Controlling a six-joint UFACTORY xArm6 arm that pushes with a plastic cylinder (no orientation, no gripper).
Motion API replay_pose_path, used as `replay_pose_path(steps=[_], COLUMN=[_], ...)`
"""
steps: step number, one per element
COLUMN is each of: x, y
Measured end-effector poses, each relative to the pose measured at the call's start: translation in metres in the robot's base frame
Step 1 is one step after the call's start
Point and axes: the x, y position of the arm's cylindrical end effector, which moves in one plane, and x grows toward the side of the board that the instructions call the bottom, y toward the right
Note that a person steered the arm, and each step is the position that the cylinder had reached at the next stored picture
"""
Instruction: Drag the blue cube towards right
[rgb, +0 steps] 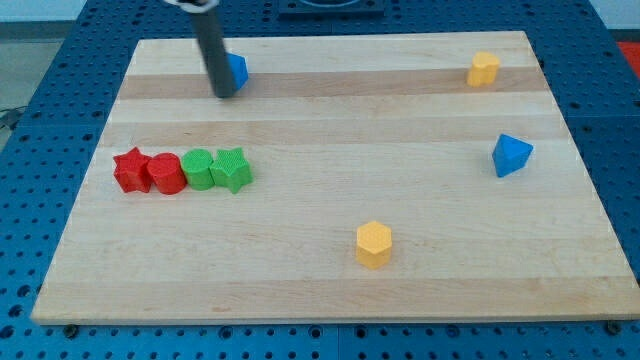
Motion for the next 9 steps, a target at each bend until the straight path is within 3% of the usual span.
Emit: replay_pose_path(steps=[1, 3, 5, 6, 7, 9], x=[0.013, 0.016, -0.017, -0.091, -0.113, -0.097], y=[0.023, -0.037, -0.113, -0.107, -0.104, -0.073])
